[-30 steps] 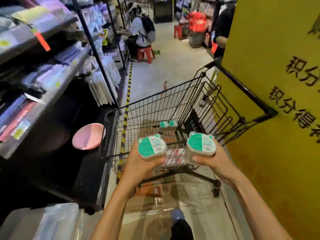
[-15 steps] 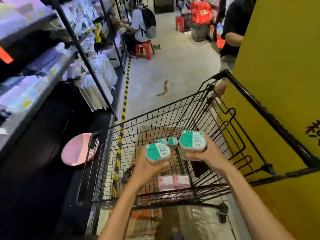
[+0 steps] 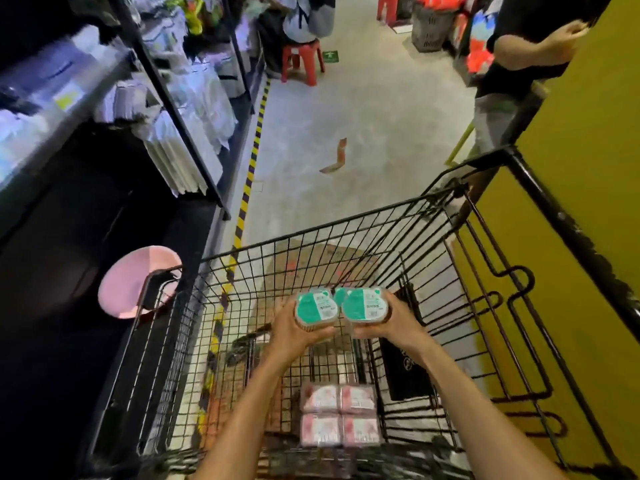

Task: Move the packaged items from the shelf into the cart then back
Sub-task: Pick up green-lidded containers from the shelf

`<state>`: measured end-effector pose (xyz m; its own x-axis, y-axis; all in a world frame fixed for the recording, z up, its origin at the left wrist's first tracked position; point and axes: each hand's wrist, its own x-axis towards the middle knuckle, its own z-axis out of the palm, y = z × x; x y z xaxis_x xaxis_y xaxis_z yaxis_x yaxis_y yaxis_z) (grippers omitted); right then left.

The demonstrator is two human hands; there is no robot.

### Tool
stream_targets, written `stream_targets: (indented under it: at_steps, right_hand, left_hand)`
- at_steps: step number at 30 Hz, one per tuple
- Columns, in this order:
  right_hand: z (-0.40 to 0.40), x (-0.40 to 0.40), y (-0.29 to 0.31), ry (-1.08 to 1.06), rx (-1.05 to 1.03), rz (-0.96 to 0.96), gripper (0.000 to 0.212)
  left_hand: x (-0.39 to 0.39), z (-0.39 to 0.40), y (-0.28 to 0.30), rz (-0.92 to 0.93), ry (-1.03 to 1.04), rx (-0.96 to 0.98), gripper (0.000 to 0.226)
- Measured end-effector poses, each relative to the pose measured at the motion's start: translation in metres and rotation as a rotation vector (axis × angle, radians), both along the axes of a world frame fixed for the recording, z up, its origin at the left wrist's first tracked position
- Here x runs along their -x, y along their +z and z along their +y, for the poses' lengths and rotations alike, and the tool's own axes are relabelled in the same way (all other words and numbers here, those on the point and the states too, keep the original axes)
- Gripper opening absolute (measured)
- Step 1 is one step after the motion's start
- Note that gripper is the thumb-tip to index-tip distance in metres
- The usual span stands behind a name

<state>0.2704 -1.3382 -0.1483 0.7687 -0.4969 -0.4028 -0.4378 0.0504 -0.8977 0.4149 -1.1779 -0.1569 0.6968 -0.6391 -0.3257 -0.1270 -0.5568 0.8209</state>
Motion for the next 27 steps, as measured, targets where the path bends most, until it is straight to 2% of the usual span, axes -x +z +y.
stream_targets:
  at_steps: [3,5,10,13,16,19,21,23,27]
  right_hand:
    - [-0.013,-0.017,-0.036,0.011,-0.025,0.054,0.072]
    - [-0.019,-0.027,-0.059,0.004,-0.029,0.084,0.067]
    - [-0.027,-0.043,-0.123,-0.019,-0.045,0.15,0.066]
    - [-0.025,-0.052,-0.16,-0.048,-0.018,0.182,0.061]
    - [-0.021,-0.062,-0.193,-0.09,-0.011,0.208,0.059]
    - [-0.021,-0.069,-0.225,-0.128,0.0,0.228,0.06]
    - [-0.022,-0.072,-0.238,-0.136,0.016,0.26,0.056]
    - [-0.024,-0.076,-0.251,-0.127,0.046,0.293,0.05]
    - [-0.029,-0.076,-0.274,-0.156,0.023,0.333,0.051]
  left_hand:
    - [-0.015,-0.015,-0.029,0.0,0.004,0.017,0.056]
    - [-0.025,-0.022,-0.052,-0.009,0.01,-0.025,0.053]
    - [-0.045,-0.03,-0.124,0.037,0.019,-0.118,0.064]
    - [-0.05,-0.035,-0.164,0.081,0.031,-0.107,0.071]
    - [-0.052,-0.038,-0.201,0.149,0.029,-0.083,0.064]
    - [-0.054,-0.04,-0.238,0.205,0.106,-0.08,0.075]
    - [-0.053,-0.04,-0.257,0.218,0.121,-0.084,0.071]
    - [-0.051,-0.044,-0.258,0.22,0.139,-0.116,0.055]
    - [-0.051,-0.048,-0.277,0.086,0.093,-0.074,0.058]
